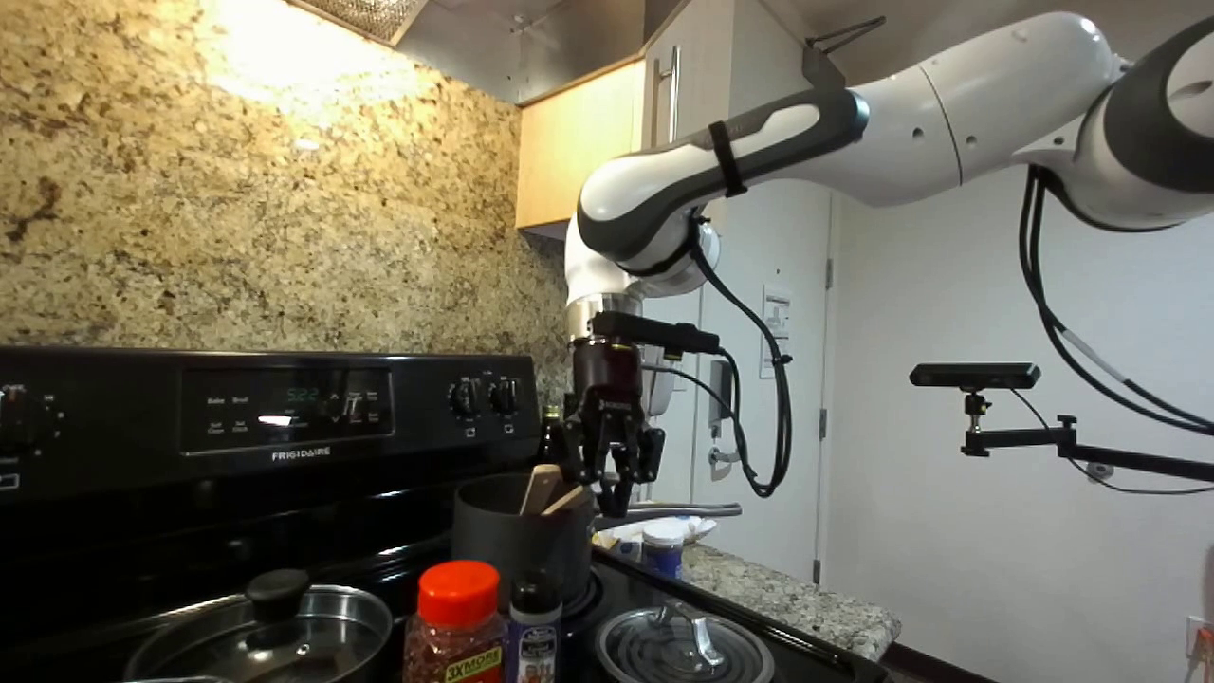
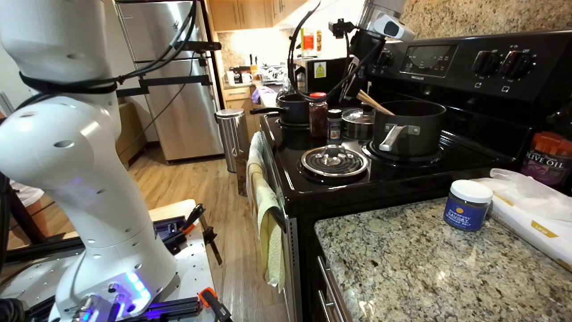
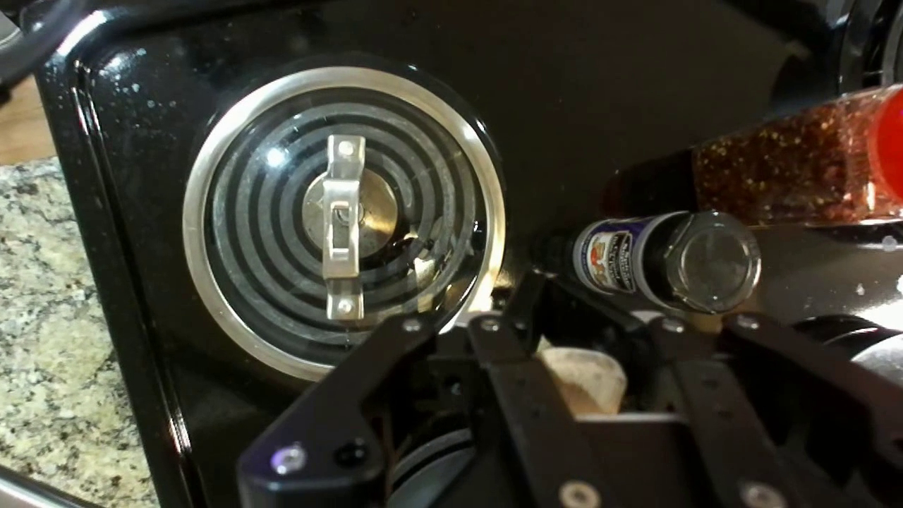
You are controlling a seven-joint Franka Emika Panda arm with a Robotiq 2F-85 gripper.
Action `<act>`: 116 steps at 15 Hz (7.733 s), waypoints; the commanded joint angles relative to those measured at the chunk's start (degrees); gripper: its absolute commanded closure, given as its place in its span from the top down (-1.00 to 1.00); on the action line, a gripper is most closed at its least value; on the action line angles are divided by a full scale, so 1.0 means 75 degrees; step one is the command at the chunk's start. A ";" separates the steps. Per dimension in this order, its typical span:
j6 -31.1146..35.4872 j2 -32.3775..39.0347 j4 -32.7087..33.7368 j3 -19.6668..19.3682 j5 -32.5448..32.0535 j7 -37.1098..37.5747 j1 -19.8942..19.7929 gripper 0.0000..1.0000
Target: Remove one wooden spatula from the black pot
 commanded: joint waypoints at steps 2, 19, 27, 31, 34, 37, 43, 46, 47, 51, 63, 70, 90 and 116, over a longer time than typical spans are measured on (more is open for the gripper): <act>-0.0028 -0.0092 -0.0105 0.0029 0.0125 -0.0390 -0.0077 -0.83; 0.0105 0.0286 0.0595 -0.0070 -0.0239 -0.0485 -0.0089 1.00; -0.0295 0.0696 0.1378 -0.0156 -0.0182 -0.0365 -0.0141 0.33; -0.0527 0.0808 0.1587 -0.0177 -0.0157 -0.0290 -0.0144 -0.21; -0.0756 0.0862 0.1711 -0.0183 -0.0120 -0.0260 -0.0151 -0.59; -0.0927 0.0918 0.1818 -0.0191 -0.0115 -0.0225 -0.0151 -0.94; -0.0940 0.0988 0.1936 -0.0206 -0.0131 -0.0288 -0.0152 -0.87; -0.0712 0.0322 0.1379 -0.0318 -0.0367 -0.0381 -0.0152 -0.87; -0.0691 0.0134 0.1287 -0.0344 -0.0432 -0.0402 -0.0148 -0.87; -0.0555 -0.0646 0.0836 -0.0371 -0.0720 -0.0483 -0.0161 -0.87; 0.0214 -0.3704 -0.1779 -0.0473 -0.1241 -0.0723 -0.0546 -0.87; 0.0915 -0.4611 -0.3349 -0.0820 -0.1651 -0.0664 -0.1335 -0.87; 0.3083 -0.3135 -0.4802 -0.1078 -0.3630 -0.1130 -0.1788 -0.46; 0.7743 -0.2452 -0.7455 -0.1825 -0.3041 -0.3583 -0.1910 -0.87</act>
